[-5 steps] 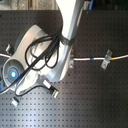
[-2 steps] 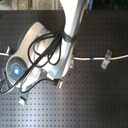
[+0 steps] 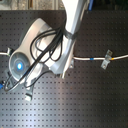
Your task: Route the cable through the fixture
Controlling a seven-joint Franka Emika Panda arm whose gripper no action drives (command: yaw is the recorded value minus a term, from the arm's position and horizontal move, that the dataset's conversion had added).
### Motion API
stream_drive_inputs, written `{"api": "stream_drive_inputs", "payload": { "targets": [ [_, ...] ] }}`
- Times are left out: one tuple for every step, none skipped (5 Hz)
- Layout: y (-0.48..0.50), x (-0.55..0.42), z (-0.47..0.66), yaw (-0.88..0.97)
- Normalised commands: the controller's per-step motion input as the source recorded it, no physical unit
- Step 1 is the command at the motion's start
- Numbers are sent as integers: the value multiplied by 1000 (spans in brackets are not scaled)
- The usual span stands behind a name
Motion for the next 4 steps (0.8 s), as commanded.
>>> {"api": "stream_drive_inputs", "payload": {
  "targets": [
    [-119,-140,5,-126],
    [142,-228,310,254],
    [252,-202,376,511],
    [0,1,36,0]
  ]
}}
